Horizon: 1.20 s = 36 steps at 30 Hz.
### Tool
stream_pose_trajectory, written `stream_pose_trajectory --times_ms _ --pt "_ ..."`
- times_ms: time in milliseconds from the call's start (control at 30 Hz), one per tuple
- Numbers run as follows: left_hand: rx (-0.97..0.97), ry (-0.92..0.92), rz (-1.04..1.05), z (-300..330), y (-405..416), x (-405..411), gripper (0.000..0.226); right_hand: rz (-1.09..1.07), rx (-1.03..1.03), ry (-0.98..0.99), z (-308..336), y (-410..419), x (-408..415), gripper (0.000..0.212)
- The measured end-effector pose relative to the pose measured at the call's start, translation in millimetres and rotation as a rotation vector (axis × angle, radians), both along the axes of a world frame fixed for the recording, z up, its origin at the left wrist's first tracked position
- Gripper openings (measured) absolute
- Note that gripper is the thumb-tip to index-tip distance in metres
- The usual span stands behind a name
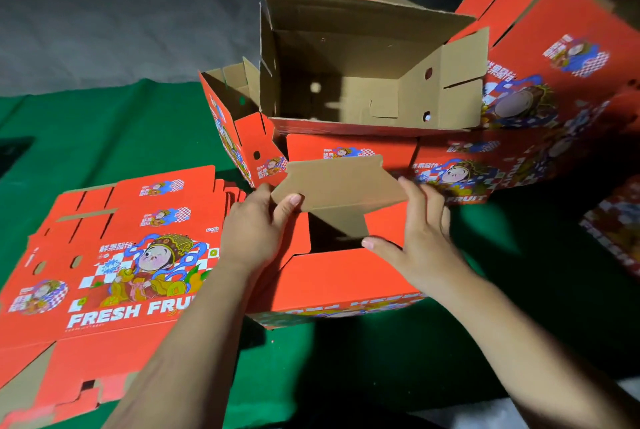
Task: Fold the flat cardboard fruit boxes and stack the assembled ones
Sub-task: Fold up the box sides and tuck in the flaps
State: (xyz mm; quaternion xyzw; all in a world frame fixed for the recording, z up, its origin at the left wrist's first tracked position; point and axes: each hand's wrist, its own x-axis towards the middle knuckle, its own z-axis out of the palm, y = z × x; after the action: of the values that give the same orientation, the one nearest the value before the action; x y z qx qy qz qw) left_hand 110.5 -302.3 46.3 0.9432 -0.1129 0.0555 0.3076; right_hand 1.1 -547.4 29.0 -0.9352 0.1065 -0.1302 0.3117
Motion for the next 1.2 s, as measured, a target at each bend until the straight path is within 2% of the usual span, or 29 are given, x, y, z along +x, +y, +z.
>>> stream_pose_trajectory --times_ms 67,133,167,200,233,267,333,367,433,567,733,967,1033,1133,1200 --pt "0.061 -0.127 0.068 3 -1 -2 0.057 -0.053 0.159 0.012 -2 -5 3 0.115" --pt "0.018 -0.397 0.097 10 -2 -11 0.042 -0.053 0.253 0.040 -1 -11 9 0.108" --pt "-0.034 -0.506 0.017 14 -3 -19 0.033 -0.042 0.268 0.051 -2 -14 11 0.103" --pt "-0.039 -0.541 -0.108 15 -6 -28 0.028 -0.037 0.281 0.049 -2 -17 14 0.099" --pt "0.031 -0.487 -0.214 13 -10 -37 0.032 -0.037 0.307 0.048 -1 -20 17 0.095" --pt "0.170 -0.388 -0.276 9 -15 -46 0.045 -0.033 0.366 0.066 1 -24 20 0.091" --pt "0.415 -0.193 -0.299 -2 -19 -56 0.072 0.021 0.610 0.171 8 -33 26 0.081" --pt "0.433 -0.141 -0.291 -6 -19 -56 0.076 0.071 0.718 0.241 10 -37 27 0.079" --pt "0.312 -0.121 -0.299 -6 -15 -55 0.074 0.152 0.723 0.328 10 -44 29 0.079" --pt "0.123 -0.287 -0.299 -13 -6 -58 0.062 0.131 0.831 0.344 5 -49 25 0.085" --pt "0.033 -0.368 -0.308 -18 -2 -63 0.058 0.181 0.848 0.433 9 -55 21 0.085" --pt "-0.050 -0.470 -0.275 -19 -3 -69 0.046 0.229 1.087 0.556 21 -64 27 0.075" --pt "-0.120 -0.535 -0.245 -20 -2 -73 0.038 0.251 1.162 0.548 24 -67 29 0.068" --pt "-0.170 -0.632 -0.188 -21 3 -76 0.023 0.209 1.308 0.429 28 -71 34 0.052" --pt "-0.154 -0.687 -0.185 -21 5 -75 0.022 0.125 1.297 0.379 31 -72 37 0.056"
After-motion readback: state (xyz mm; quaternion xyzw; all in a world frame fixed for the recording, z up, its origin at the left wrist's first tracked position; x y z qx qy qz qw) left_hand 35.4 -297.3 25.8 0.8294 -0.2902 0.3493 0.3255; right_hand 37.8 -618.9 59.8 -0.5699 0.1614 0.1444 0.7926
